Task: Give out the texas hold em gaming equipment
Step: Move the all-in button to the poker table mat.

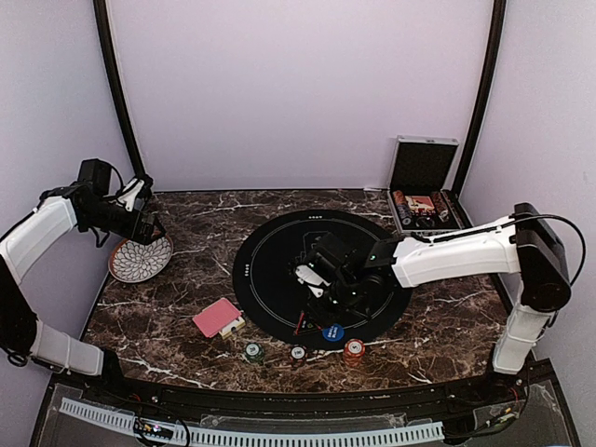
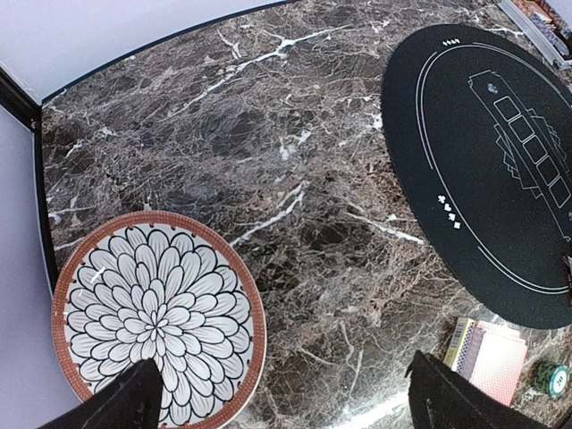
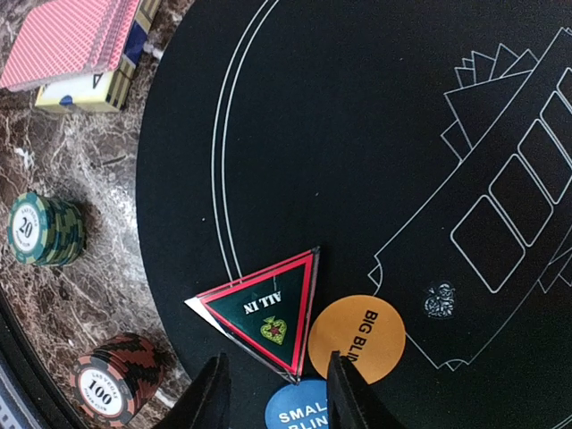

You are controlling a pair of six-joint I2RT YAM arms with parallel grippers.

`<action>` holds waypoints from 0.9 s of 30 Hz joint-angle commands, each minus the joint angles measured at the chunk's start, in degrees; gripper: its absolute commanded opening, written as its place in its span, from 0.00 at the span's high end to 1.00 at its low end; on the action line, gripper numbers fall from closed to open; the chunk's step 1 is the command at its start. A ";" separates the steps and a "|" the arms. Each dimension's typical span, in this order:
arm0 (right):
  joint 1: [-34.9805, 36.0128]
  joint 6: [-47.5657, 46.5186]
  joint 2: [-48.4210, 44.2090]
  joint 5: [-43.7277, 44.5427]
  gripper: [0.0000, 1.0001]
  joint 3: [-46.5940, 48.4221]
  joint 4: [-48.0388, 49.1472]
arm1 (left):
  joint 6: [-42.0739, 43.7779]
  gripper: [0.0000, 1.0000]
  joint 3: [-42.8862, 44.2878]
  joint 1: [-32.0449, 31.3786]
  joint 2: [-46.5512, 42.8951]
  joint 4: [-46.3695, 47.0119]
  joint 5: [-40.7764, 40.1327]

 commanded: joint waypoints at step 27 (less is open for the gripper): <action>3.96 -3.50 6.06 4.71 0.64 -1.57 0.75 | 0.13 0.01 6.11 0.31 -2.46 -5.90 3.88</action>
